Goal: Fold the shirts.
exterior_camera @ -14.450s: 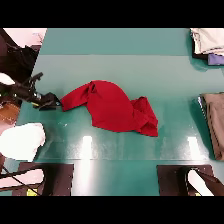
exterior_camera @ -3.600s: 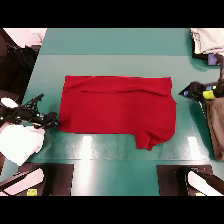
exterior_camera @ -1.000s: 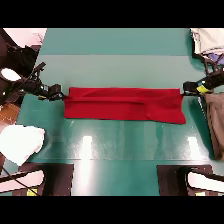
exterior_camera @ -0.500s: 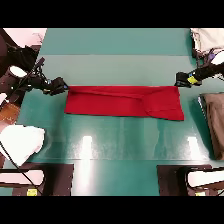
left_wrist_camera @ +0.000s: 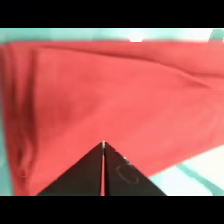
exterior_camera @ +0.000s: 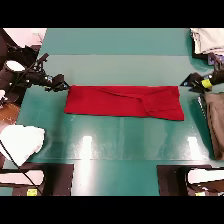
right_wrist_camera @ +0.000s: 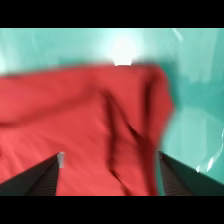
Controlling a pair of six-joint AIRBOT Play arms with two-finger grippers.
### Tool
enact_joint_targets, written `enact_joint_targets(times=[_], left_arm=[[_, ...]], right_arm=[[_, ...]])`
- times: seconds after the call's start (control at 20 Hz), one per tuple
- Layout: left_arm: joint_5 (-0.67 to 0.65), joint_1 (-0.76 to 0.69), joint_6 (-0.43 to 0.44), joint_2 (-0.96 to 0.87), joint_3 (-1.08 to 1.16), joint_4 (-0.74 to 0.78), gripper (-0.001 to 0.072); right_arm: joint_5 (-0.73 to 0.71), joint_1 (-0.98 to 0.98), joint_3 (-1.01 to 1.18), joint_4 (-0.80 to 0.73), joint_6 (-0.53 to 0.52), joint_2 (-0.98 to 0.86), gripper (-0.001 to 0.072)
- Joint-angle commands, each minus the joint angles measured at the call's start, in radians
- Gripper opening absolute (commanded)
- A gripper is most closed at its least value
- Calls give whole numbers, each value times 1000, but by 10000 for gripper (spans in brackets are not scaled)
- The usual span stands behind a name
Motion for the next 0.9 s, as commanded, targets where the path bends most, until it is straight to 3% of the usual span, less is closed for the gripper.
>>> enact_joint_targets(times=[0.0,0.2,0.6,0.85], left_arm=[[-50,-58,18,1,6,-5,22],[-44,-160,18,0,6,-5,22],[-44,-251,-27,-1,6,-6,22],[-39,-251,-43,-2,6,-6,21]], right_arm=[[38,-106,-138,55,-103,4,715],[25,-164,-231,236,-259,-65,713],[14,-80,-212,253,-333,-171,691],[30,9,-133,251,-333,-173,238]])
